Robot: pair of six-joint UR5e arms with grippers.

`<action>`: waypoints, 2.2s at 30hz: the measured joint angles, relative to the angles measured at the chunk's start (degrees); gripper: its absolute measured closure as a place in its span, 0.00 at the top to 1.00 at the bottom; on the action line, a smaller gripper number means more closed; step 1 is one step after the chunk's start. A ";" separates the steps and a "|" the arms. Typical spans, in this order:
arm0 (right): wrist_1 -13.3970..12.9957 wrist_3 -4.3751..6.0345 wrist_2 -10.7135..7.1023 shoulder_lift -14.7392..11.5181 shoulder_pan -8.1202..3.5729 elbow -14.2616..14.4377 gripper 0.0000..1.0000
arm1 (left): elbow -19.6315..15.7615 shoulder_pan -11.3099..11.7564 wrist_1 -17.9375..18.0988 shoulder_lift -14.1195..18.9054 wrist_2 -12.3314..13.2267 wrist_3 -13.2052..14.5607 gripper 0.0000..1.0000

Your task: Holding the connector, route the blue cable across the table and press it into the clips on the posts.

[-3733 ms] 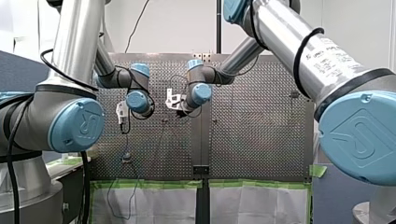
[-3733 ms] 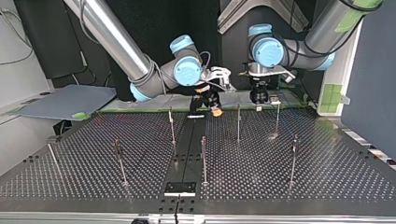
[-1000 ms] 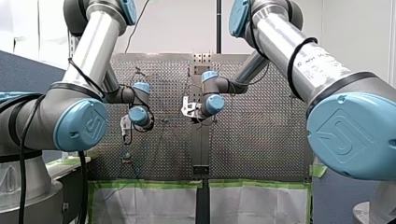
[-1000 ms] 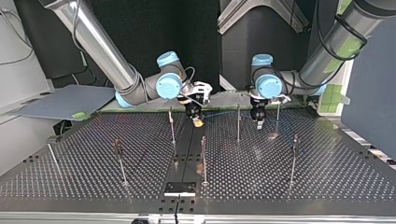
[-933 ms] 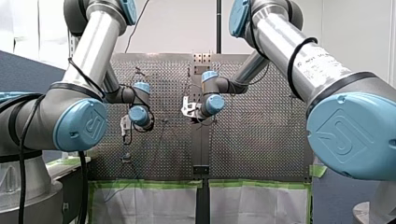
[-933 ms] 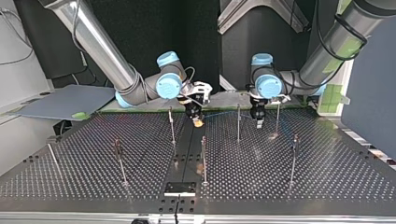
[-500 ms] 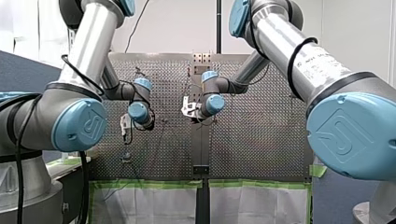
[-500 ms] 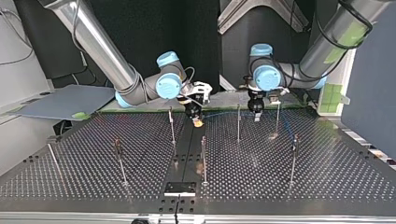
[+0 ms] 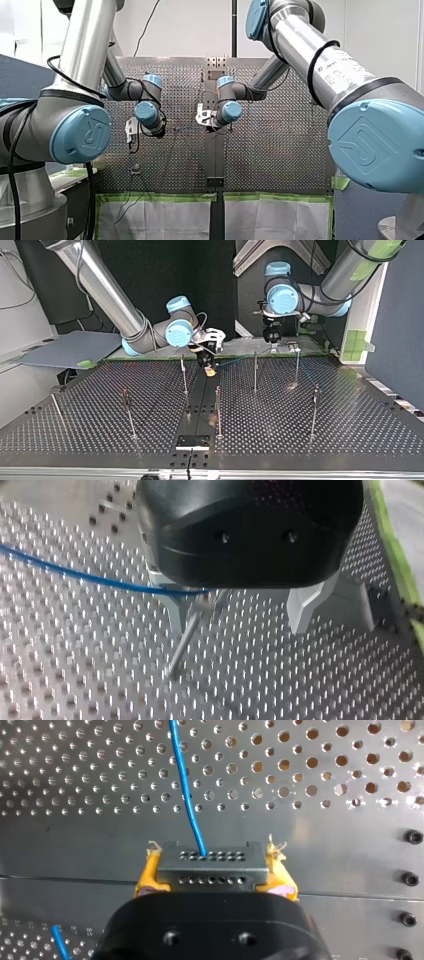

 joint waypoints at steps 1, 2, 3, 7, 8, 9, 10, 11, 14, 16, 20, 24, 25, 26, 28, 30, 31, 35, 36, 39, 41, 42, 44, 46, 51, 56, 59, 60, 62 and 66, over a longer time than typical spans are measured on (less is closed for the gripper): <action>0.01 0.00 -0.01 0.00 -0.01 0.00 0.00 | -0.65 -0.59 0.11 0.65 -0.07 -0.27 1.00; 0.02 0.00 -0.03 0.00 -0.01 0.00 0.00 | -1.14 -1.04 0.23 1.13 -0.11 -0.48 1.00; 0.04 0.00 -0.04 0.00 -0.01 0.00 0.00 | -1.64 -1.52 0.40 1.63 -0.14 -0.71 1.00; 0.15 0.00 -0.07 0.00 -0.01 0.00 0.00 | -3.45 -3.94 1.34 4.08 0.00 -1.75 1.00; 0.19 0.00 -0.07 0.00 -0.01 0.01 0.00 | -3.61 -4.46 1.45 4.60 0.04 -1.89 1.00; 0.22 0.00 -0.07 0.00 -0.01 0.00 0.00 | -3.72 -4.96 1.54 5.15 0.07 -1.99 1.00; 0.24 0.00 -0.07 0.00 -0.01 0.00 0.00 | -3.83 -5.54 1.60 5.87 0.10 -2.05 1.00; 0.25 0.00 -0.07 0.00 0.00 0.01 0.00 | -3.89 -5.88 1.64 6.38 0.11 -2.08 1.00; 0.28 0.00 -0.08 0.00 0.00 0.00 0.00 | -4.11 -6.66 2.01 7.95 0.19 -2.06 1.00; 0.33 0.00 -0.11 -0.01 -0.03 0.01 0.00 | -4.42 -7.03 2.76 8.96 0.28 -2.03 1.00; 1.15 -0.12 -0.15 -0.06 -0.11 0.00 0.00 | -4.57 -7.56 4.65 8.75 0.34 -1.84 1.00; 2.53 -0.30 -0.22 -0.16 -0.36 0.00 0.00 | -4.14 -8.04 6.51 6.91 0.34 -0.94 1.00; 2.82 -0.34 -0.23 -0.21 -0.43 0.00 0.00 | -3.92 -8.23 7.15 6.21 0.35 -0.75 1.00; 3.16 -0.41 -0.24 -0.31 -0.52 0.00 0.00 | -3.69 -8.38 7.61 5.69 0.37 -0.65 1.00; 3.49 -0.46 -0.25 -0.56 -0.61 0.00 0.00 | -3.01 -8.78 8.40 4.53 0.38 -0.52 1.00; 3.68 -0.49 -0.25 -0.83 -0.67 0.00 0.00 | -2.21 -9.22 8.73 3.55 0.40 -0.52 1.00; 3.72 -0.50 -0.25 -0.90 -0.69 0.00 0.00 | -1.64 -9.51 8.85 2.90 0.40 -0.56 1.00; 3.89 -0.56 -0.27 -1.28 -0.76 0.00 0.00 | 0.26 -10.33 8.84 0.92 0.40 -1.01 1.00; 3.99 -0.59 -0.29 -1.48 -0.75 0.00 0.00 | 0.71 -10.48 8.80 0.47 0.39 -1.14 1.00; 4.38 -0.66 -0.32 -2.03 -0.74 0.03 0.00 | 2.26 -10.88 8.44 -1.09 0.22 -1.89 1.00; 4.68 -0.70 -0.33 -2.35 -0.74 0.04 0.00 | 3.48 -11.03 7.81 -2.30 -0.03 -2.27 1.00; 4.79 -0.70 -0.33 -2.49 -0.76 0.05 0.00 | 4.00 -11.07 7.59 -2.83 -0.15 -2.36 1.00; 4.97 -0.71 -0.33 -2.73 -0.76 0.05 0.00 | 5.29 -11.12 7.36 -4.11 -0.41 -2.47 1.00; 5.05 -0.73 -0.36 -2.83 -0.71 0.06 0.00 | 6.56 -11.12 7.34 -5.38 -0.79 -2.58 1.00; 5.07 -0.83 -0.51 -2.88 -0.56 0.16 0.00 | 9.49 -10.90 7.17 -7.71 -2.49 -2.62 1.00; 4.99 -0.87 -0.66 -2.89 -0.58 0.18 0.00 | 12.29 -10.72 6.85 -8.58 -2.97 -2.58 1.00; 4.95 -0.88 -0.68 -2.90 -0.62 0.19 0.00 | 13.80 -10.65 6.45 -9.82 -3.00 -2.50 1.00; 4.93 -0.88 -0.68 -2.90 -0.65 0.19 0.00 | 14.23 -10.63 6.33 -10.26 -3.02 -2.46 1.00; 4.90 -0.88 -0.71 -2.90 -0.72 0.18 0.00 | 15.23 -10.53 6.12 -11.30 -3.11 -2.44 1.00; 4.87 -0.88 -0.76 -2.90 -0.76 0.18 0.00 | 17.19 -10.09 5.58 -13.24 -3.18 -2.46 1.00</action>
